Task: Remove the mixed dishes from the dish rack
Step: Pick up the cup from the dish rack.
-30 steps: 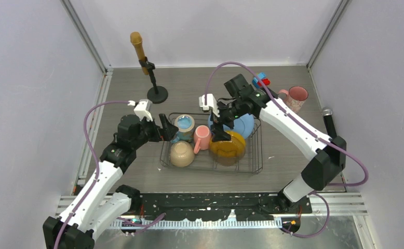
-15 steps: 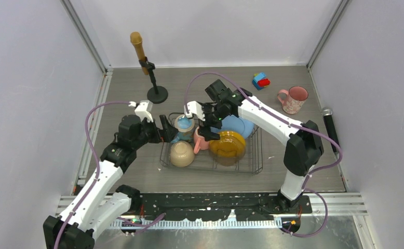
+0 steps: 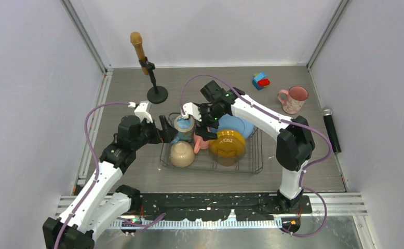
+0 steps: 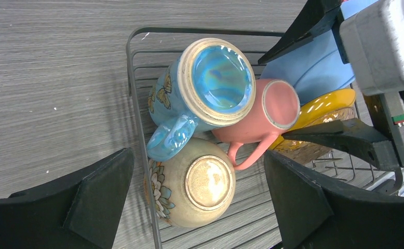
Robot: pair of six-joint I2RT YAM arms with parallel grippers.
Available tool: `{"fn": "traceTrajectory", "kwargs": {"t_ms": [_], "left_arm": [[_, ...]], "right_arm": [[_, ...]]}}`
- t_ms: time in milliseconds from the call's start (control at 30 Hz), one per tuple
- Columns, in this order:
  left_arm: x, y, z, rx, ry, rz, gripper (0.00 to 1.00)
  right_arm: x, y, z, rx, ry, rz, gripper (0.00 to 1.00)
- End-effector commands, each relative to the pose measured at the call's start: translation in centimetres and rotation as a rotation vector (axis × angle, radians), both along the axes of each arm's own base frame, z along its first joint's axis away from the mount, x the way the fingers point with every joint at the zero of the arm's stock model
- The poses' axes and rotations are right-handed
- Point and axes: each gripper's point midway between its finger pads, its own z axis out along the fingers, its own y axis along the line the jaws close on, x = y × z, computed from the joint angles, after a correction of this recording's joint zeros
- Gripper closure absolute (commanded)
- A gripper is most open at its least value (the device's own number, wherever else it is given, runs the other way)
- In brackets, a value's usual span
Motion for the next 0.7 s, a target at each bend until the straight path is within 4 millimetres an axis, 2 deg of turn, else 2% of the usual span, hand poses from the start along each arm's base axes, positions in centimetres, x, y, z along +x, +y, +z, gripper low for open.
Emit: {"fn": "traceTrajectory", "kwargs": {"t_ms": [0,200,400,533,667], "left_arm": [[0.0,0.0,0.7,-0.003,-0.029,-0.008,0.00],[-0.2,0.0,0.5,-0.005,-0.023,-0.004,0.00],[-0.3,0.1,0.6,-0.013,-0.028,0.003,0.00],[-0.4,0.1,0.9,-0.024,-0.038,0.004,0.00],[-0.6,0.1,1.1,-0.029,-0.042,0.004,0.00]], "right_arm": [[-0.1,1.2,0.0,0.012,-0.010,0.036,0.00],[-0.1,1.8,-1.1,0.002,0.005,0.026,0.00],[-0.3,1.3,-2.1,-0.035,0.013,0.016,0.02],[-0.4,1.1,-2.2,-0.047,0.016,0.013,0.09],[-0.5,1.1,-1.7,-0.049,0.013,0.016,0.20]]}}
